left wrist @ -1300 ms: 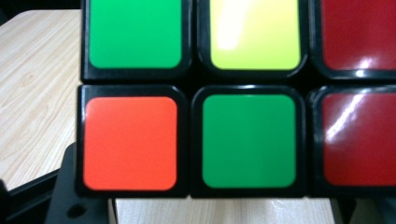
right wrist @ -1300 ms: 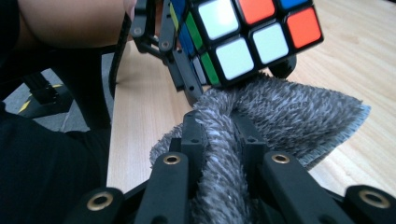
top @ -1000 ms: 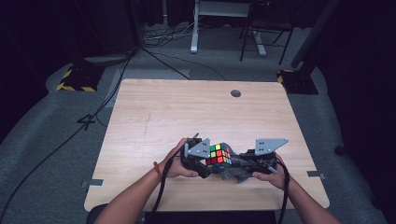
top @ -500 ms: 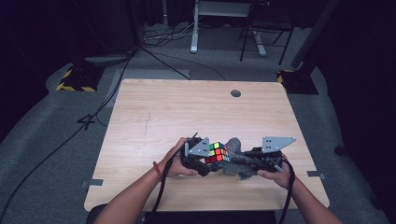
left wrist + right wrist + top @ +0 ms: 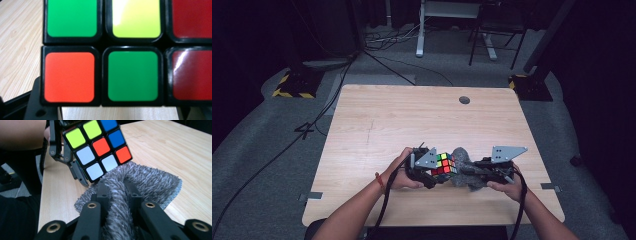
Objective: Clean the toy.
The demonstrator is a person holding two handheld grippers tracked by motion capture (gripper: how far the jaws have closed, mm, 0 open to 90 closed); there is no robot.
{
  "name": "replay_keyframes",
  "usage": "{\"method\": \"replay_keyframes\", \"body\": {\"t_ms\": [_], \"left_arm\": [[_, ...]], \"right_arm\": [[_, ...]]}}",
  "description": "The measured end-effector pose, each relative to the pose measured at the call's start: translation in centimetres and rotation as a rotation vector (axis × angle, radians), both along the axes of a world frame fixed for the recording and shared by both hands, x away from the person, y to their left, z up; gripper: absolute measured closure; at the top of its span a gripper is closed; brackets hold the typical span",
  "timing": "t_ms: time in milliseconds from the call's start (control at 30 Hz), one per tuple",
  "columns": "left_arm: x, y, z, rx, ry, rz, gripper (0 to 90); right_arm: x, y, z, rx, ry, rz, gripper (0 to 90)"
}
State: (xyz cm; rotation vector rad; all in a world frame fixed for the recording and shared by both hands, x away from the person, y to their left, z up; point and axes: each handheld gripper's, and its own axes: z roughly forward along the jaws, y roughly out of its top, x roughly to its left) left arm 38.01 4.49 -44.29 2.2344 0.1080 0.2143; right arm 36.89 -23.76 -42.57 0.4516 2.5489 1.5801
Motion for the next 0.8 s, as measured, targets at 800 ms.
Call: {"method": "replay_keyframes", "body": {"t_ms": [800], "left_arm": [[1.7,3.5,-1.0,0.149,0.014,0.141,33.8]], "right_arm": [[2.0,-2.7,-0.4,-0.106,-0.026,-0.159,77.7]]}}
